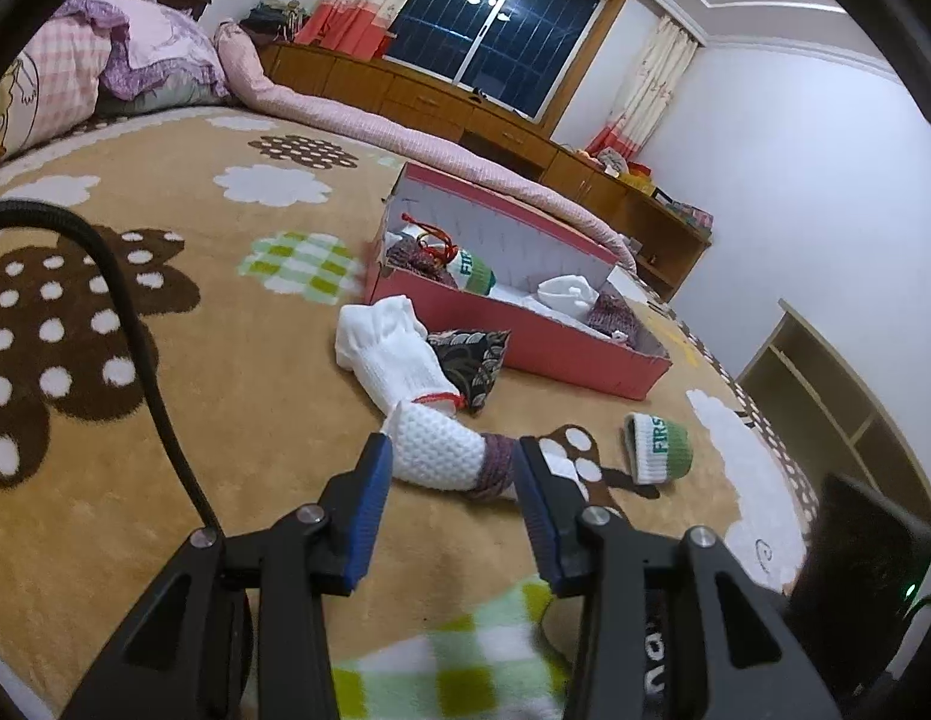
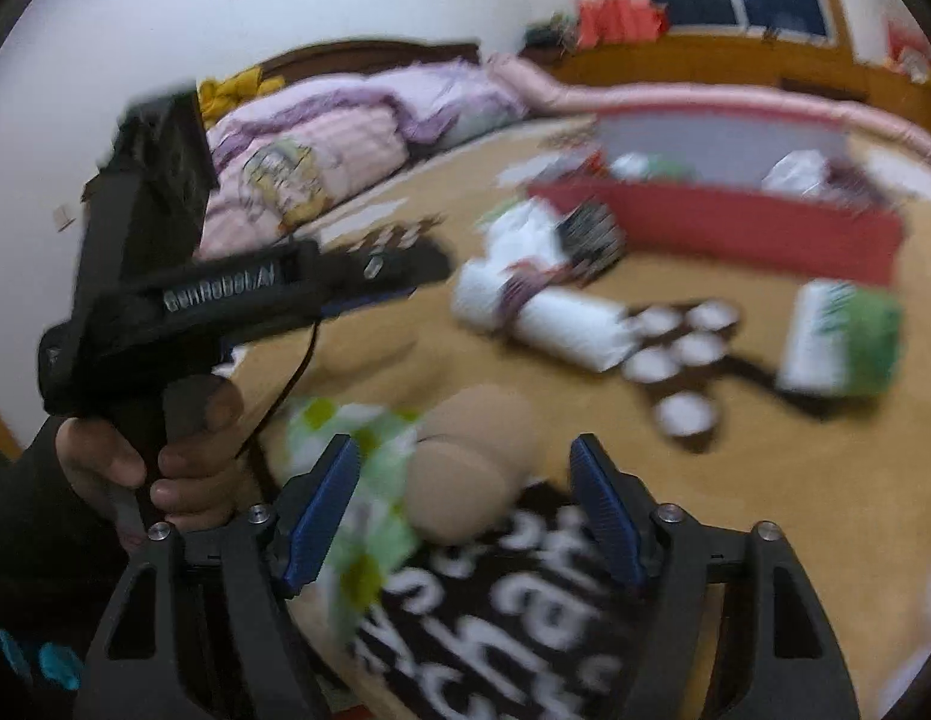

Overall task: Organize soft objects
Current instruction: 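Grasp the beige egg-shaped sponge with the right tool, then grasp the white rolled sock with maroon band with the left tool while the right tool holds the sponge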

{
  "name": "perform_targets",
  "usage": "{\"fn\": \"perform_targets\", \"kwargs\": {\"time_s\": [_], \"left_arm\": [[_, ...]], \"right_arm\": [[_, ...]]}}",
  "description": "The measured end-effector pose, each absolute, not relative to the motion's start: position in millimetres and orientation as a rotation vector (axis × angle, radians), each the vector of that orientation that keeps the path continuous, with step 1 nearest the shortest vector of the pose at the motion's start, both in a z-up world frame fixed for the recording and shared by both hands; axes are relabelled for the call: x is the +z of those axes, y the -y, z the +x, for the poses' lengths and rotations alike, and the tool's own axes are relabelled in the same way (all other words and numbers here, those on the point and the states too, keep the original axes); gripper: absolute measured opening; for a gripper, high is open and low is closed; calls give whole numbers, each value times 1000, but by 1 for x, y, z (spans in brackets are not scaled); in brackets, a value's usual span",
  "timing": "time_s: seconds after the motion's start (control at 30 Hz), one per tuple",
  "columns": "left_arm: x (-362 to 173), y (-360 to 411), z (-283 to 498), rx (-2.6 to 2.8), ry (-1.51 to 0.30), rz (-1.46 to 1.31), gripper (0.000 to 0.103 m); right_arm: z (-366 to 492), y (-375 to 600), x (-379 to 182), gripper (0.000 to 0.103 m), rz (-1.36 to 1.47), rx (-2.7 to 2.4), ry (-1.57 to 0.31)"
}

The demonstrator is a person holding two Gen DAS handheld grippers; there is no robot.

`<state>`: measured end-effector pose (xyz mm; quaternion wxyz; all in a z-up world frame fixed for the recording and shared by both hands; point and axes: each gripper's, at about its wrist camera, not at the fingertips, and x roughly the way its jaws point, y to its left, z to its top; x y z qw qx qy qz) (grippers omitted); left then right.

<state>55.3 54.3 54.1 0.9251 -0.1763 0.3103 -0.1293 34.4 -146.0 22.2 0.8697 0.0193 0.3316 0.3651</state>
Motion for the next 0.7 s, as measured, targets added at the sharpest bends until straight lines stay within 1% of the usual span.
{"fn": "perform_targets", "kwargs": {"time_s": [0.03, 0.07, 0.1, 0.17, 0.27, 0.47, 0.6, 0.7], "left_arm": [[55, -54, 54, -264, -634, -355, 43], [55, -53, 54, -263, -631, -350, 43], [56, -53, 54, -263, -630, -349, 43], [55, -53, 54, -268, -635, -354, 43], [55, -54, 55, -276, -641, -363, 43], [55, -49, 53, -277, -641, -331, 44], [57, -44, 51, -299, -635, -311, 51], [58, -41, 50, -319, -634, -301, 62]], "right_arm": [[36, 140, 18, 54, 47, 786, -716], [38, 131, 12, 35, 36, 808, -743], [37, 123, 9, 34, 0, 798, -748], [31, 117, 7, 29, -69, 743, -717], [34, 125, 7, 27, -8, 756, -734], [32, 138, 10, 27, 32, 757, -740], [28, 145, 17, 28, 49, 761, -725], [25, 155, 27, 28, 78, 755, -692]]}}
